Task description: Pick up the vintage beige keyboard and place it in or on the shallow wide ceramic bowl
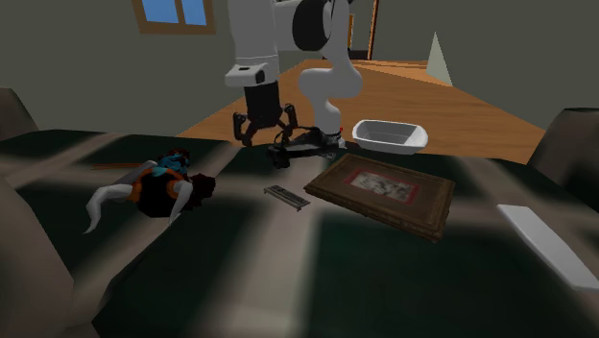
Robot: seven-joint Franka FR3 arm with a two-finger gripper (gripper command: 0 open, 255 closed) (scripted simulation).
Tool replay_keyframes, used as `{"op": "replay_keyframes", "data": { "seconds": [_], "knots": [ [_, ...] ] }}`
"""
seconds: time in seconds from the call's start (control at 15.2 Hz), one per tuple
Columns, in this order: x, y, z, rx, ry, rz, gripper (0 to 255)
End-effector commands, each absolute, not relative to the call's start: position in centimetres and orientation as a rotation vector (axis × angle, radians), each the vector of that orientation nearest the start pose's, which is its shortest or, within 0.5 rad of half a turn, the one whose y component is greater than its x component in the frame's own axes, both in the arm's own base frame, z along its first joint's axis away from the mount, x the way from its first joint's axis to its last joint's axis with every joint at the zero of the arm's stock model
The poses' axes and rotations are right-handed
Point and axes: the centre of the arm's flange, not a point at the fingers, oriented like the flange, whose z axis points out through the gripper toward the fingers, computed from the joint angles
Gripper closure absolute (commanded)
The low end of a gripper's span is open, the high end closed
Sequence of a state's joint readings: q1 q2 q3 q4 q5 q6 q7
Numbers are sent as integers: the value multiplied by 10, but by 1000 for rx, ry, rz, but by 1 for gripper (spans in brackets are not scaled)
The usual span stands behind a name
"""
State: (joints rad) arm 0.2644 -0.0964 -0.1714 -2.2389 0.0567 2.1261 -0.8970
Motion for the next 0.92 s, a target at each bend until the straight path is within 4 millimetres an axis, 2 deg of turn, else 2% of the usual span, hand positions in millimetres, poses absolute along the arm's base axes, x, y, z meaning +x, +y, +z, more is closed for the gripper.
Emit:
{"op": "replay_keyframes", "data": {
  "seconds": [0.0, 0.26, 0.33, 0.79, 0.86],
  "knots": [
    [519, 61, 390, -2638, -1556, -20, 0],
    [540, 96, 358, -2450, -1795, -31, 0],
    [542, 100, 355, -2431, -1817, -32, 0],
    [540, 104, 316, -2431, -1817, -32, 0],
    [540, 104, 316, -2431, -1817, -32, 0]
  ]
}}
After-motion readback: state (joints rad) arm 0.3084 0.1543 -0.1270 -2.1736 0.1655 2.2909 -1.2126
